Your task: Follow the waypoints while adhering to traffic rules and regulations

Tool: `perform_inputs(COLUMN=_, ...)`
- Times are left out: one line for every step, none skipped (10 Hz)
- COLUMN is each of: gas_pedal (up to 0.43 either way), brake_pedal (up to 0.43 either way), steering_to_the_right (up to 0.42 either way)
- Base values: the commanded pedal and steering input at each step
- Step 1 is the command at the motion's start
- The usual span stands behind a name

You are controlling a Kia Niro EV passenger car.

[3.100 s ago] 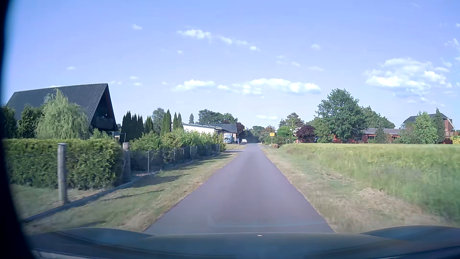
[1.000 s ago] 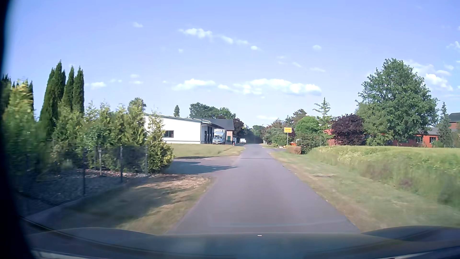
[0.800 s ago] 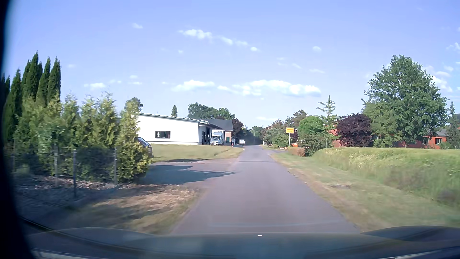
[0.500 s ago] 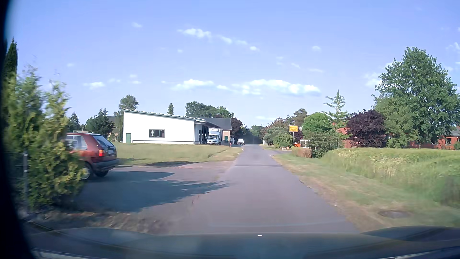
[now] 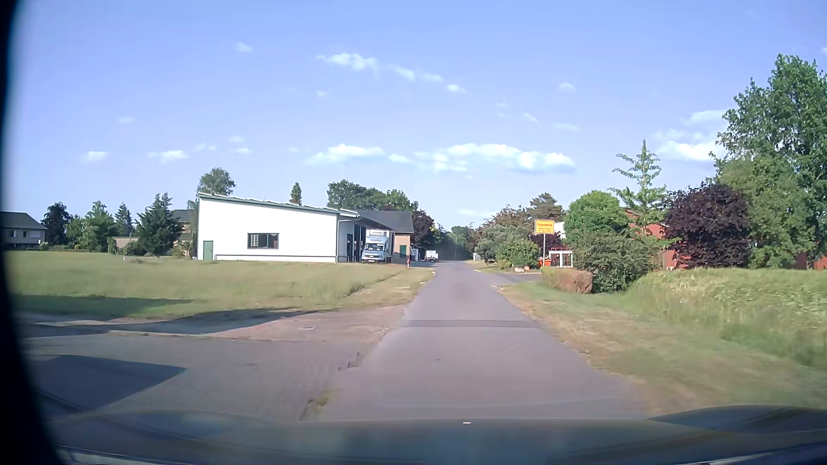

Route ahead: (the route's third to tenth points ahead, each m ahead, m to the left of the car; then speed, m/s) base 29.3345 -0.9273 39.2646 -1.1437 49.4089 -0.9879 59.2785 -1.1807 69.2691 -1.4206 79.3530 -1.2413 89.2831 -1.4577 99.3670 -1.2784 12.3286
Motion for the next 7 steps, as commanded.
perform_inputs(gas_pedal=0.13, brake_pedal=0.006, steering_to_the_right=0.012)
perform_inputs(gas_pedal=0.13, brake_pedal=0.006, steering_to_the_right=0.011)
perform_inputs(gas_pedal=0.13, brake_pedal=0.006, steering_to_the_right=0.01)
perform_inputs(gas_pedal=0.13, brake_pedal=0.006, steering_to_the_right=0.009)
perform_inputs(gas_pedal=0.13, brake_pedal=0.006, steering_to_the_right=0.009)
perform_inputs(gas_pedal=0.13, brake_pedal=0.006, steering_to_the_right=0.008)
perform_inputs(gas_pedal=0.13, brake_pedal=0.006, steering_to_the_right=0.008)
